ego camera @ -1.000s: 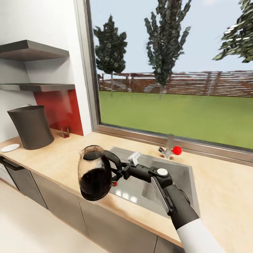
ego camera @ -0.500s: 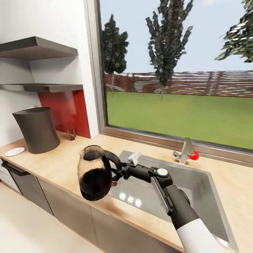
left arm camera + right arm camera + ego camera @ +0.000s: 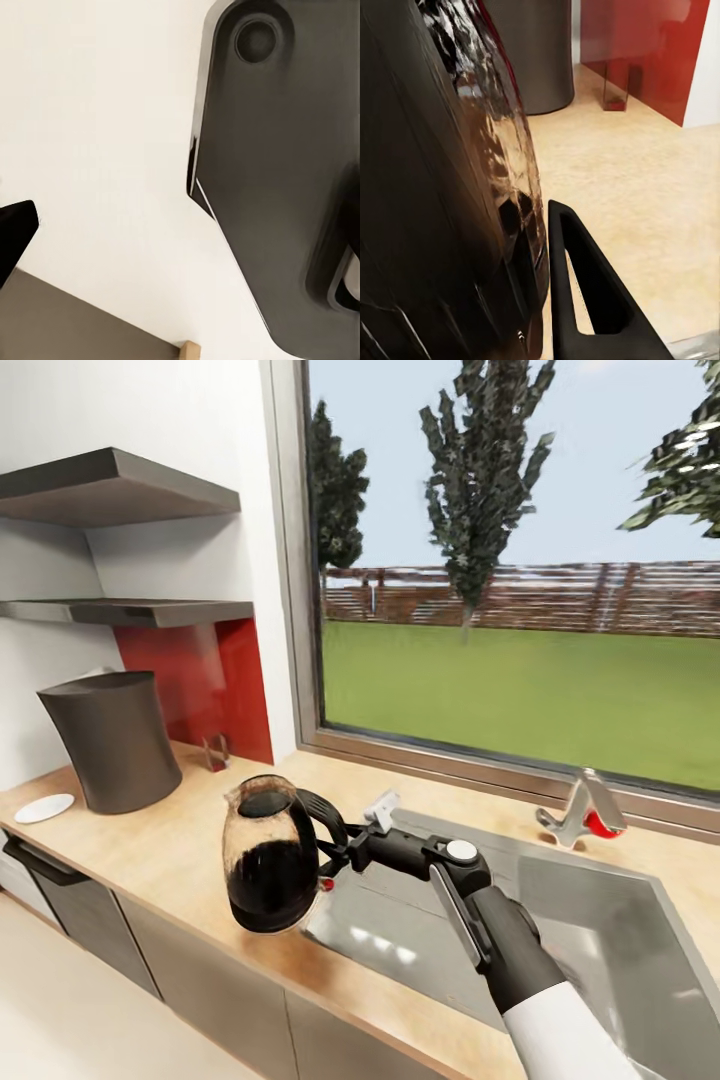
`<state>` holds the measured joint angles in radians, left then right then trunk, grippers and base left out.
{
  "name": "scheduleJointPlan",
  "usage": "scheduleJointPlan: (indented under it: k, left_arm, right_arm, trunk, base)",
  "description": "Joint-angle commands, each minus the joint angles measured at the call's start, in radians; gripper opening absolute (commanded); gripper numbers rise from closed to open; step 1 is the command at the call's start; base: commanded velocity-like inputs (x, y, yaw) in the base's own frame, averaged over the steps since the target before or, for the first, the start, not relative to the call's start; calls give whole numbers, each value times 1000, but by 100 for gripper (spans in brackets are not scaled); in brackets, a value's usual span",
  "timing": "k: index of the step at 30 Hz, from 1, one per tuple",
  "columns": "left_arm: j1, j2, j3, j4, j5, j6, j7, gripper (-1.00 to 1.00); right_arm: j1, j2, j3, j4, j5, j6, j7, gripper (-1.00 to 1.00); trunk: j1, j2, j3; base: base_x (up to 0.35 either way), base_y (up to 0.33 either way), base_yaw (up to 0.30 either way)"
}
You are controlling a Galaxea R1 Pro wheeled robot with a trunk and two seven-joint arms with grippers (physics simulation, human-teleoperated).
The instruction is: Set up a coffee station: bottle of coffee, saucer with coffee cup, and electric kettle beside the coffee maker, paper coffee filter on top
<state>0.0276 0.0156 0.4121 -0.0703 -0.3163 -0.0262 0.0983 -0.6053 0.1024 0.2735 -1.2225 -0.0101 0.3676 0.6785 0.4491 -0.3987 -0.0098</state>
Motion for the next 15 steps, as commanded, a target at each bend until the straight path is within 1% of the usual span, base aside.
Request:
scheduleJointPlan:
  k: [1, 7, 10, 15]
  left_arm:
    - [0, -1, 8, 0, -10, -3, 1, 100]
    - [0, -2, 7, 0, -10, -3, 1, 100]
    - [0, -2, 7, 0, -10, -2, 1, 100]
    - [0, -2, 7, 1, -10, -1, 1, 100]
  right_arm:
    - [-1, 1, -2, -1, -5, 8, 3, -100]
    - [-1, 2, -2, 9, -6, 6, 3, -100]
    - [-1, 2, -2, 40, -7, 4, 3, -100]
    - [-1, 2, -2, 50, -7, 2, 3, -100]
  trunk:
    - [1, -1, -1]
    - [1, -1, -1]
    - [1, -1, -1]
    - [1, -1, -1]
  base:
    - [234, 265, 0]
    - [187, 287, 0]
    - [147, 306, 0]
    - [129, 314, 0]
